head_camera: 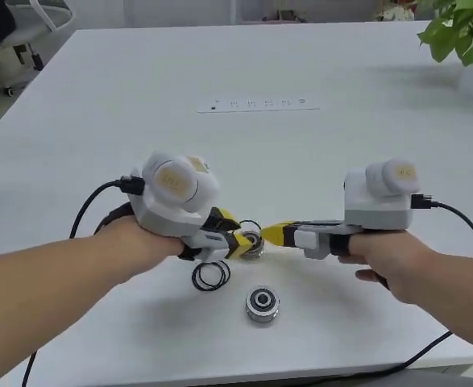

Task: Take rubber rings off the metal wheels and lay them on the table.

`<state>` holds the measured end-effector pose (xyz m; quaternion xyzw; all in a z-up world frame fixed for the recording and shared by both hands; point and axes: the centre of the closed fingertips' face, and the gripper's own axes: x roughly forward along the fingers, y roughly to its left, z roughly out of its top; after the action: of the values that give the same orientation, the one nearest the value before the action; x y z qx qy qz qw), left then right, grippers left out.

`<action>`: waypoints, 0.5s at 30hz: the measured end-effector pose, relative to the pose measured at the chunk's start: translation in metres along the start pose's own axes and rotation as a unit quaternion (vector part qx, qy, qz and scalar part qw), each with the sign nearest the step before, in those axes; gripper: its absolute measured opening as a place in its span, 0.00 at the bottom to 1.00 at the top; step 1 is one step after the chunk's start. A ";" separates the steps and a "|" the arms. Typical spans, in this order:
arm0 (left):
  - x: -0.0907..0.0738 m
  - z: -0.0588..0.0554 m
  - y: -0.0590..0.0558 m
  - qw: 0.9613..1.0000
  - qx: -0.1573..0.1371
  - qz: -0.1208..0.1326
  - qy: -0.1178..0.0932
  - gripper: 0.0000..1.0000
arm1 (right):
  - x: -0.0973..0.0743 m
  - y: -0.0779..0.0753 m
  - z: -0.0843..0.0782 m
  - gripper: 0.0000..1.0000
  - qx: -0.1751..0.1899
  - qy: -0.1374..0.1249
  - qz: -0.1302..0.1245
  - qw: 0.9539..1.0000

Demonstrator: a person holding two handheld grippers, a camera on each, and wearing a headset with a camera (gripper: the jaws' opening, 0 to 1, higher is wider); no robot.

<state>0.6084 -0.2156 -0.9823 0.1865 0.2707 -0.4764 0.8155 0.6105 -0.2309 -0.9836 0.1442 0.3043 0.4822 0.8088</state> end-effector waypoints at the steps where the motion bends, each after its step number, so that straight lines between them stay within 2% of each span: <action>1: -0.003 0.001 0.000 1.000 -0.002 0.000 -0.002 0.22 | -0.001 0.001 0.001 0.00 -0.001 -0.001 0.000 1.000; 9: -0.019 -0.001 0.000 1.000 -0.008 -0.001 -0.003 0.31 | -0.003 0.003 0.004 0.00 -0.006 -0.003 -0.001 1.000; 15: -0.036 0.007 0.004 1.000 -0.014 0.004 -0.024 0.37 | -0.004 0.009 0.010 0.00 -0.010 -0.007 0.002 1.000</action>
<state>0.5999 -0.1932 -0.9545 0.1649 0.2572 -0.4737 0.8260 0.6086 -0.2294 -0.9696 0.1406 0.2935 0.4861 0.8111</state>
